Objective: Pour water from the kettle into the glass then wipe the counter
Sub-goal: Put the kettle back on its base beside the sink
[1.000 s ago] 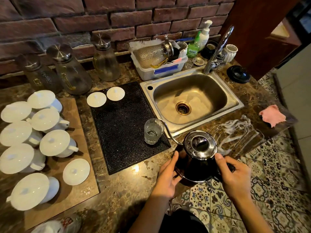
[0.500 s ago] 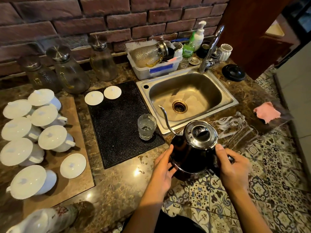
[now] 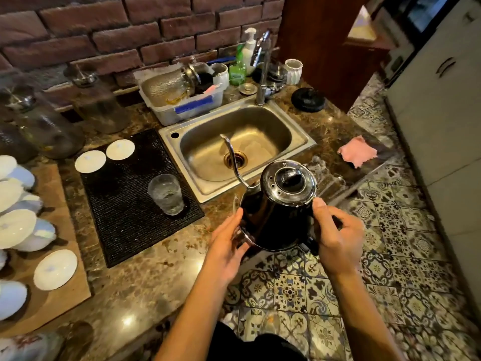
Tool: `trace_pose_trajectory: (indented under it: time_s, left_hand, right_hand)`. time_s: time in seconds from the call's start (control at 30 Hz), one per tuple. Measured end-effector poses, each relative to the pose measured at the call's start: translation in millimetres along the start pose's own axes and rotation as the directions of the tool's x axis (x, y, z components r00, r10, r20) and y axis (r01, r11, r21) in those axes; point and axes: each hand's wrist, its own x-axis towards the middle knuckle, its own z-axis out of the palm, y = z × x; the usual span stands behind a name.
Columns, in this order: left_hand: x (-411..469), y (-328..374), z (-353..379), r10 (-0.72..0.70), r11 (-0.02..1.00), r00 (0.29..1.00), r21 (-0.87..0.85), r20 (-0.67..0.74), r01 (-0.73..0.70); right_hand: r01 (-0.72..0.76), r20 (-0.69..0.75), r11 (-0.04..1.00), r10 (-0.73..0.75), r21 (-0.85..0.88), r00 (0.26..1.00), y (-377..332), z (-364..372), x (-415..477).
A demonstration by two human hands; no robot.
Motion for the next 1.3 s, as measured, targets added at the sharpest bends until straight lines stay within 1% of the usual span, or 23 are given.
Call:
trace_pose_trajectory:
  time_s: [0.13, 0.2, 0.3, 0.63, 0.83, 0.97, 1.1, 1.3]
  left_hand:
    - [-4, -21, 30, 0.001, 1.000, 0.998, 0.007, 0.062, -0.002]
    - [-5, -32, 43, 0.006, 1.000, 0.996, 0.016, 0.087, -0.008]
    - [-6, -49, 70, -0.013, 0.999, 0.996, 0.044, 0.085, 0.010]
    - [0, -107, 158, -0.110, 0.987, 0.984, 0.136, 0.141, 0.091]
    - [6, -135, 203, -0.173, 0.969, 0.975, 0.203, 0.139, 0.143]
    - [14, -145, 227, -0.205, 0.959, 0.973, 0.220, 0.108, 0.177]
    - [26, -149, 249, -0.235, 0.953, 0.965, 0.221, 0.116, 0.206]
    - [56, -146, 278, -0.229, 0.956, 0.961, 0.220, 0.153, 0.193]
  right_hand:
    - [0.012, -0.038, 1.000, -0.012, 0.008, 0.999, 3, -37, 4]
    - [-0.009, -0.064, 0.999, 0.007, -0.037, 0.998, 6, -55, 8]
    - [-0.036, -0.104, 0.998, 0.031, -0.052, 0.994, 9, -87, 13]
    - [-0.037, -0.220, 0.996, 0.018, -0.084, 0.975, 20, -190, 29]
    - [-0.077, -0.255, 0.992, 0.050, -0.097, 0.966, 31, -240, 40]
    - [-0.096, -0.269, 0.992, 0.070, -0.084, 0.961, 38, -263, 51]
    - [-0.083, -0.283, 0.993, 0.056, -0.085, 0.958, 44, -278, 69]
    - [-0.078, -0.288, 0.991, 0.043, -0.112, 0.957, 54, -291, 104]
